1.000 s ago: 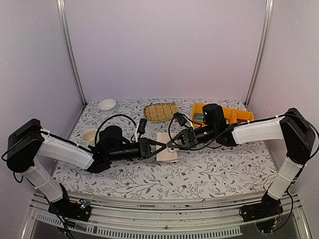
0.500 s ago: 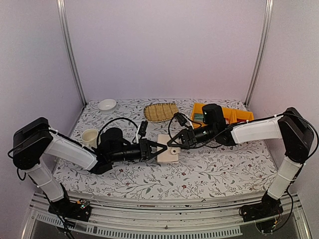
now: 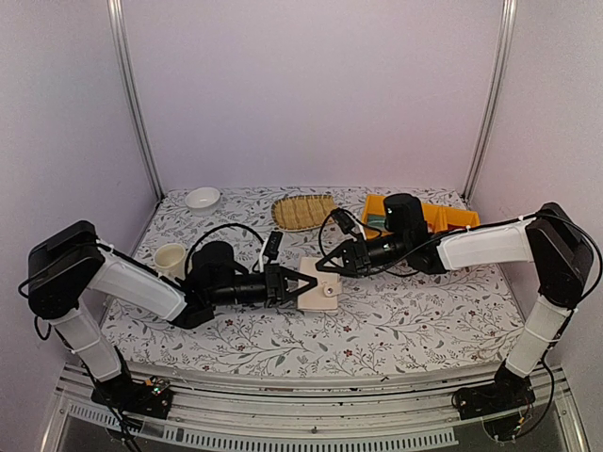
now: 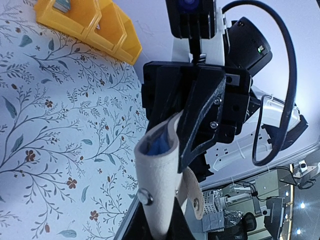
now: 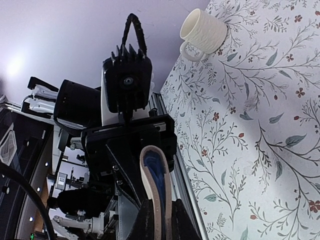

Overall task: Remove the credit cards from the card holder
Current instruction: Pass from the left arm to the right, then close the snap button on the card holder.

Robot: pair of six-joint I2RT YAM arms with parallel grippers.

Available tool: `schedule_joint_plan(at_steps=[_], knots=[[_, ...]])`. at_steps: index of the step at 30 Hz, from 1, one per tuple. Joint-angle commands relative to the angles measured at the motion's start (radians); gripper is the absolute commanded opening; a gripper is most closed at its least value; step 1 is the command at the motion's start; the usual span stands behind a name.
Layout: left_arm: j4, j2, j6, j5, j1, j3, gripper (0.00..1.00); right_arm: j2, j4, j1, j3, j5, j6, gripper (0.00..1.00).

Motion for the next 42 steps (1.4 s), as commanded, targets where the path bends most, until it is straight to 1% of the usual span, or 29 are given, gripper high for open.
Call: schedule_joint_plan(at_steps=[1, 2, 4, 5, 6, 7, 9, 12, 14, 16, 18, 20, 22, 23, 26, 28, 30, 34, 37, 39, 42], knots=[[-0.008, 0.004, 0.0, 0.008, 0.009, 0.004, 0.0, -0.034, 0.071, -0.005, -0.005, 0.013, 0.029, 0.02], [-0.006, 0.004, 0.003, 0.004, 0.01, 0.002, 0.02, -0.04, 0.072, -0.005, -0.011, 0.023, 0.035, 0.02], [-0.009, -0.003, 0.013, -0.014, 0.009, -0.002, 0.33, -0.055, 0.079, -0.006, -0.025, 0.052, 0.059, 0.02], [-0.018, -0.013, 0.024, -0.024, 0.009, -0.004, 0.45, -0.06, 0.084, -0.006, -0.03, 0.069, 0.074, 0.01], [-0.043, -0.027, 0.04, -0.04, 0.01, -0.002, 0.54, -0.064, 0.086, -0.005, -0.036, 0.08, 0.085, 0.01], [-0.079, -0.045, 0.064, -0.069, 0.009, 0.004, 0.59, -0.069, 0.085, -0.007, -0.041, 0.092, 0.098, 0.01], [-0.227, -0.108, 0.138, -0.129, 0.007, 0.034, 0.63, -0.078, 0.085, -0.01, -0.054, 0.112, 0.107, 0.01], [-0.442, -0.208, 0.265, -0.268, 0.005, 0.082, 0.65, -0.08, 0.087, -0.013, -0.068, 0.122, 0.118, 0.01], [-0.559, -0.282, 0.34, -0.36, 0.002, 0.113, 0.65, -0.074, 0.087, -0.013, -0.07, 0.121, 0.119, 0.01], [-0.658, -0.342, 0.415, -0.421, -0.01, 0.158, 0.63, -0.071, 0.087, -0.013, -0.073, 0.127, 0.119, 0.01], [-0.718, -0.36, 0.475, -0.397, -0.032, 0.218, 0.58, -0.068, 0.085, -0.013, -0.072, 0.134, 0.11, 0.01], [-0.738, -0.333, 0.482, -0.301, -0.058, 0.271, 0.51, -0.062, 0.084, -0.013, -0.071, 0.136, 0.106, 0.01], [-0.756, -0.281, 0.467, -0.22, -0.081, 0.31, 0.49, -0.06, 0.083, -0.013, -0.069, 0.138, 0.106, 0.01], [-0.778, -0.25, 0.465, -0.196, -0.089, 0.331, 0.5, -0.061, 0.082, -0.013, -0.069, 0.141, 0.106, 0.01], [-0.881, -0.163, 0.496, -0.158, -0.109, 0.413, 0.57, -0.07, 0.071, -0.013, -0.069, 0.154, 0.092, 0.01], [-0.937, -0.121, 0.517, -0.154, -0.118, 0.467, 0.6, -0.076, 0.063, -0.013, -0.068, 0.158, 0.083, 0.01], [-0.973, -0.098, 0.532, -0.167, -0.123, 0.51, 0.61, -0.079, 0.06, -0.013, -0.065, 0.157, 0.078, 0.01], [-1.023, -0.098, 0.549, -0.225, -0.122, 0.52, 0.59, -0.08, 0.056, -0.013, -0.063, 0.153, 0.068, 0.01], [-1.027, -0.101, 0.541, -0.196, -0.123, 0.508, 0.56, -0.08, 0.054, -0.014, -0.062, 0.15, 0.064, 0.01], [-1.026, -0.105, 0.533, -0.172, -0.123, 0.496, 0.55, -0.077, 0.051, -0.013, -0.058, 0.151, 0.058, 0.01], [-1.028, -0.125, 0.525, -0.175, -0.123, 0.469, 0.52, -0.072, 0.05, -0.013, -0.052, 0.147, 0.055, 0.02]])
